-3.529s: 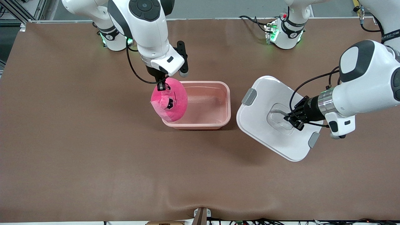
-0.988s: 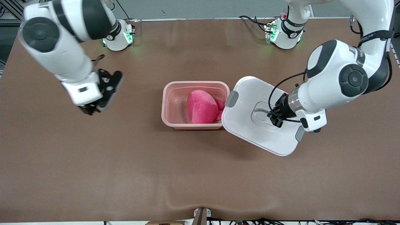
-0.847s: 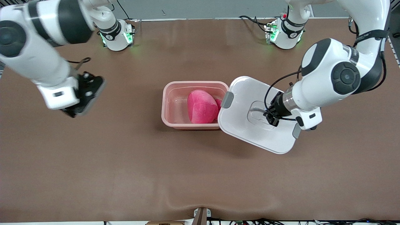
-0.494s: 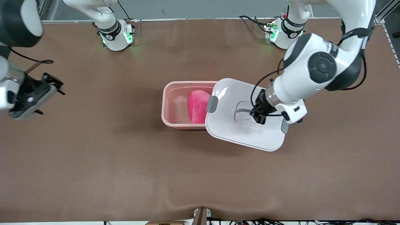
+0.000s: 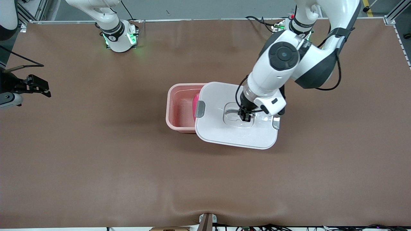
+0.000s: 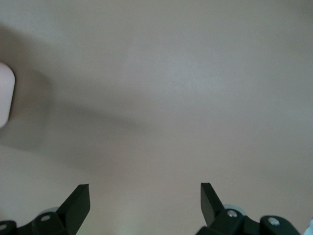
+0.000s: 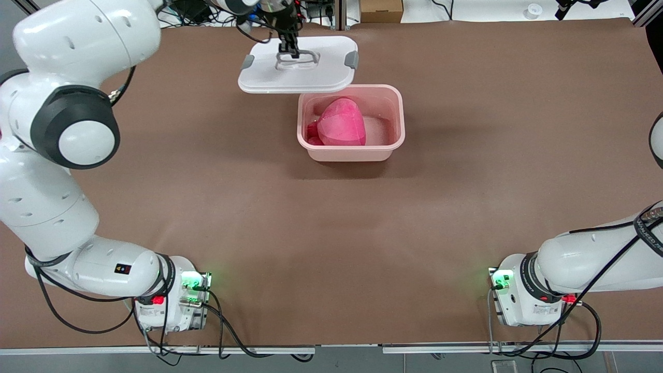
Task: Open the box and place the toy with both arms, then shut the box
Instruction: 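Lower the lid onto the box with the left gripper and press it down, then open the left gripper and raise it off the lid handle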
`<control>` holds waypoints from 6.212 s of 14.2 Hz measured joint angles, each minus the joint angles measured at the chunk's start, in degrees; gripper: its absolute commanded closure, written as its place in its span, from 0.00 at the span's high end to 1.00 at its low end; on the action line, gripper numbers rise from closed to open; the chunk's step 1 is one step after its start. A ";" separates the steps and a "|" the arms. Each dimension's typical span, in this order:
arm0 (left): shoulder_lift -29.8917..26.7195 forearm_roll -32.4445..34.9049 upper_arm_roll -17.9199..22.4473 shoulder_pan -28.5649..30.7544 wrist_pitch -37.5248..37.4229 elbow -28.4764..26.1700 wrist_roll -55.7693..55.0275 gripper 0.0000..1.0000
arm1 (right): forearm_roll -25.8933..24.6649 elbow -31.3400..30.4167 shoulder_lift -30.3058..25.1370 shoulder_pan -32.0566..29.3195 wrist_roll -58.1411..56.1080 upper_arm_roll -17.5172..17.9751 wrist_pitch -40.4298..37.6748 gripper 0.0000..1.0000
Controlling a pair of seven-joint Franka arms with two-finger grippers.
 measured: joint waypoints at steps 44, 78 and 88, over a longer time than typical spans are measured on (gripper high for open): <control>10.50 19.25 0.30 -19.38 7.30 -0.43 -31.82 0.00 | 2.46 -7.37 -6.39 -5.09 15.37 -0.63 5.12 1.00; -4.71 5.72 0.48 -2.90 -4.91 2.04 10.00 1.00 | 2.32 -6.75 -7.24 -2.26 20.77 0.41 2.42 1.00; -10.57 3.71 0.45 11.69 -15.82 2.08 52.00 1.00 | 2.32 -6.75 -7.24 -2.42 20.77 0.15 2.38 1.00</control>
